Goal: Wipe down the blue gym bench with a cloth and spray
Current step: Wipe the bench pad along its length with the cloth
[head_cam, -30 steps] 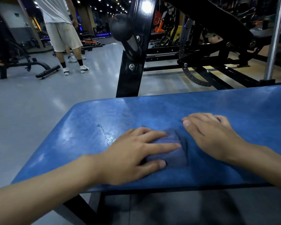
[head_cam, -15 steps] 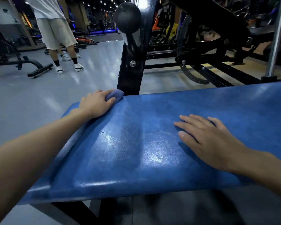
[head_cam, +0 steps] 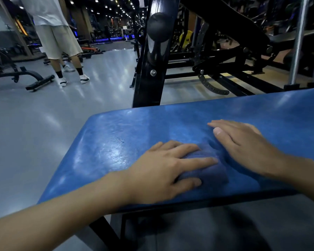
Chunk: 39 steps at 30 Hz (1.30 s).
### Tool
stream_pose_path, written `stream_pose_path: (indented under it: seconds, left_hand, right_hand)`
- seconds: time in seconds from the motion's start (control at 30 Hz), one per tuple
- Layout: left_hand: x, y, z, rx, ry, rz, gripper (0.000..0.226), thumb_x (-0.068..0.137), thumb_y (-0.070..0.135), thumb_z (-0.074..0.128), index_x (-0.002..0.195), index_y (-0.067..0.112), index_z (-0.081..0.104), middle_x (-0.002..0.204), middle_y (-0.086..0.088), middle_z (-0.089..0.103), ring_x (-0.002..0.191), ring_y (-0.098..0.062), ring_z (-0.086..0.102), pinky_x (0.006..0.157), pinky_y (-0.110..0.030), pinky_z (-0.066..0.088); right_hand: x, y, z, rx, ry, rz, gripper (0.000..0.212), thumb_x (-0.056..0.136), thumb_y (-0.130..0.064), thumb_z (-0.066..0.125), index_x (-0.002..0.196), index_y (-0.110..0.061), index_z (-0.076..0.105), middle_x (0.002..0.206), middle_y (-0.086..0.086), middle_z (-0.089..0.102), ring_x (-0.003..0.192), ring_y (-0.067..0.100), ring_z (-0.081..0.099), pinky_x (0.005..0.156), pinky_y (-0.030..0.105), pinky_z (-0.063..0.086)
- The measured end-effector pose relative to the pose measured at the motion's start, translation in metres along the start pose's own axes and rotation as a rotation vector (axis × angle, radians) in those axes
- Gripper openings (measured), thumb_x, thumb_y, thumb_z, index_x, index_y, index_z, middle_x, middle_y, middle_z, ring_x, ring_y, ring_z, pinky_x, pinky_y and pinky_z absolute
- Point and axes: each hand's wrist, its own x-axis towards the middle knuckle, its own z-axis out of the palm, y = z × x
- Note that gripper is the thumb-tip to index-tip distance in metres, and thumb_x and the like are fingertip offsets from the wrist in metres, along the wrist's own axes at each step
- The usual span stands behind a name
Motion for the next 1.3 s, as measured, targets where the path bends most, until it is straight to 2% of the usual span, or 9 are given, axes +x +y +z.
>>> stream_pose_path:
  seconds: [0.17,0.4,0.53,0.7,0.83,0.9,1.07,1.2,1.3]
  left_hand:
    - [0.015,-0.082,0.0,-0.113,-0.009,-0.193,0.051,0.096,0.052,0.042,0.146,0.045,0.037,0.146,0.004,0.046,0.129,-0.024,0.049,0.107,-0.042,0.037]
    - [-0.001,-0.223,-0.001,0.064,0.025,-0.884,0.048,0.097,0.056,0.04,0.144,0.052,0.034,0.151,0.003,0.042,0.128,-0.037,0.048,0.105,-0.048,0.038]
    - [0.001,-0.183,0.002,0.096,0.048,-0.777,0.047,0.098,0.054,0.04,0.144,0.05,0.037,0.154,0.008,0.039,0.13,-0.036,0.046,0.106,-0.049,0.037]
    - [-0.008,-0.065,-0.003,-0.016,0.007,-0.311,0.053,0.093,0.059,0.033,0.145,0.049,0.036,0.151,0.003,0.043,0.128,-0.028,0.047,0.105,-0.044,0.038]
    - [-0.018,-0.017,-0.003,-0.052,0.026,-0.069,0.049,0.096,0.053,0.04,0.145,0.045,0.04,0.148,0.005,0.046,0.123,-0.023,0.05,0.103,-0.04,0.039]
    - [-0.016,-0.028,-0.006,-0.096,0.009,-0.078,0.05,0.097,0.052,0.041,0.146,0.043,0.04,0.147,0.006,0.046,0.124,-0.024,0.05,0.104,-0.041,0.038]
    - [-0.015,-0.108,-0.005,-0.156,0.039,-0.291,0.049,0.096,0.052,0.045,0.144,0.044,0.041,0.146,0.007,0.046,0.13,-0.02,0.047,0.11,-0.037,0.034]
    - [-0.034,-0.203,-0.013,-0.045,0.053,-0.753,0.049,0.096,0.055,0.047,0.143,0.049,0.039,0.149,0.003,0.045,0.133,-0.027,0.046,0.11,-0.047,0.035]
    - [-0.037,-0.221,-0.008,0.011,0.028,-0.868,0.05,0.095,0.058,0.042,0.144,0.05,0.036,0.152,0.002,0.041,0.131,-0.035,0.045,0.109,-0.052,0.035]
  right_hand:
    - [-0.007,-0.015,0.016,-0.151,-0.232,0.012,0.067,0.088,-0.06,0.002,0.143,-0.042,0.035,0.156,-0.02,0.025,0.145,0.0,0.012,0.118,0.04,0.007]
    - [-0.007,-0.014,0.02,-0.184,-0.261,-0.001,0.062,0.088,-0.06,0.001,0.143,-0.045,0.027,0.158,-0.022,0.016,0.145,0.0,0.004,0.118,0.041,0.002]
    - [-0.006,-0.013,0.021,-0.189,-0.246,-0.005,0.059,0.09,-0.059,0.004,0.141,-0.044,0.028,0.158,-0.021,0.017,0.145,0.002,0.006,0.118,0.042,0.004]
    - [-0.005,-0.013,0.018,-0.14,-0.257,0.006,0.062,0.089,-0.058,0.004,0.141,-0.044,0.035,0.156,-0.023,0.023,0.144,0.0,0.01,0.117,0.04,0.005]
    - [0.0,-0.02,0.011,-0.011,-0.064,0.0,0.058,0.093,-0.049,0.015,0.121,-0.024,0.059,0.134,-0.011,0.056,0.132,0.009,0.041,0.108,0.038,0.023]
    - [0.001,-0.028,0.011,0.001,-0.04,-0.026,0.056,0.093,-0.049,0.017,0.125,-0.026,0.058,0.136,-0.011,0.055,0.134,0.009,0.04,0.108,0.036,0.022]
    - [-0.005,-0.034,0.024,-0.139,-0.302,-0.054,0.069,0.085,-0.064,0.003,0.145,-0.043,0.029,0.159,-0.02,0.015,0.147,0.001,0.004,0.119,0.039,0.0]
    - [-0.004,-0.034,0.026,-0.155,-0.288,-0.067,0.066,0.086,-0.064,0.002,0.143,-0.045,0.027,0.159,-0.02,0.014,0.147,0.003,0.003,0.119,0.039,0.001]
    - [-0.003,-0.033,0.028,-0.18,-0.278,-0.078,0.064,0.086,-0.064,0.004,0.142,-0.045,0.027,0.159,-0.02,0.016,0.146,0.003,0.005,0.118,0.039,0.002]
